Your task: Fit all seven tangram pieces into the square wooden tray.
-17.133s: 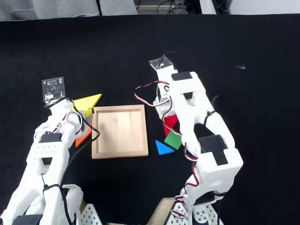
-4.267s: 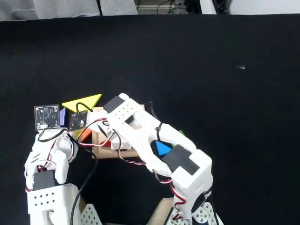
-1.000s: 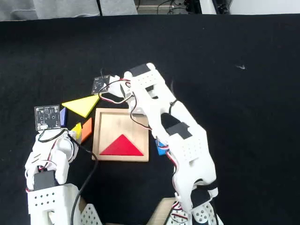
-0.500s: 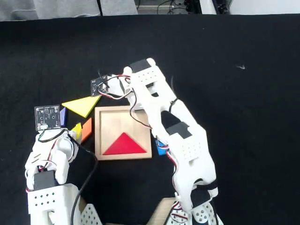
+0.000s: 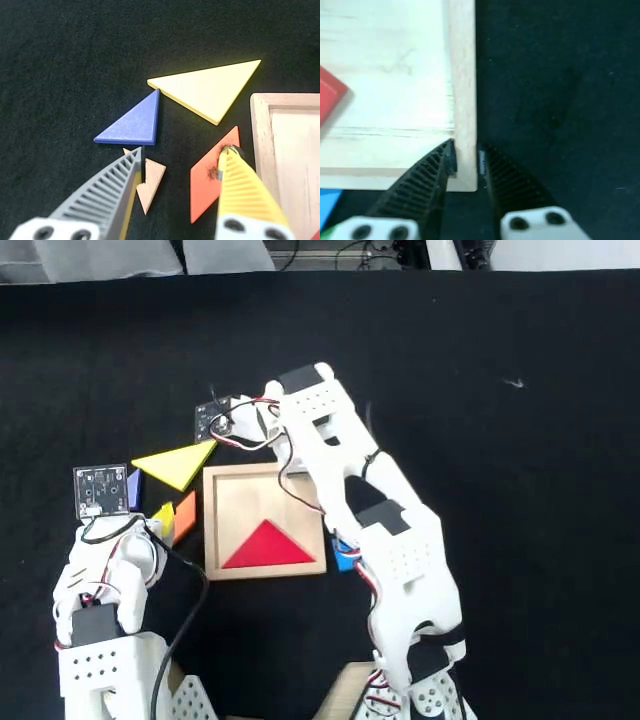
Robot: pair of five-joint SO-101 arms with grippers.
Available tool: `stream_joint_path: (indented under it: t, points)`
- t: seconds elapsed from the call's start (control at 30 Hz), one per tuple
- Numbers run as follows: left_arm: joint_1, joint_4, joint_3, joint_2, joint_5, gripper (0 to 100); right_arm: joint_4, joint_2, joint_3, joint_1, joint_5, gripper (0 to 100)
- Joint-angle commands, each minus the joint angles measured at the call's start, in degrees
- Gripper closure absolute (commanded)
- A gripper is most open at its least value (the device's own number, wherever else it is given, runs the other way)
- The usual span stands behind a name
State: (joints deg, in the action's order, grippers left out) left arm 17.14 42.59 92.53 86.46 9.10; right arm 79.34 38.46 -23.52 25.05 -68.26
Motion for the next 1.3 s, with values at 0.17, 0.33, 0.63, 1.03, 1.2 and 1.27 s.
stream_joint_path:
  t: [0.17,0.33,0.63,1.03,1.2,1.27]
  points:
    - [-0.7,-1.4,-0.6,0.5,0.5,75,4.2,-1.4,-5.7,-1.0,5.5,70.2]
    - [-0.7,-1.4,-0.6,0.5,0.5,75,15.4,-6.6,-14.5,-0.7,7.6,70.2]
    - [-0.2,-2.9,-0.7,0.5,0.5,75,21.6,-18.5,-20.6,-1.1,20.6,70.2]
    - [0.0,-2.5,-0.8,0.5,0.4,76,20.0,-53.1,9.6,-1.5,28.1,70.2]
    - [-0.7,-2.3,0.0,0.5,0.2,76,7.1,-63.2,33.2,-7.4,32.9,74.6]
    - [-1.8,-0.6,-0.5,0.5,0.2,76,0.3,-66.0,41.7,-9.9,34.3,79.0]
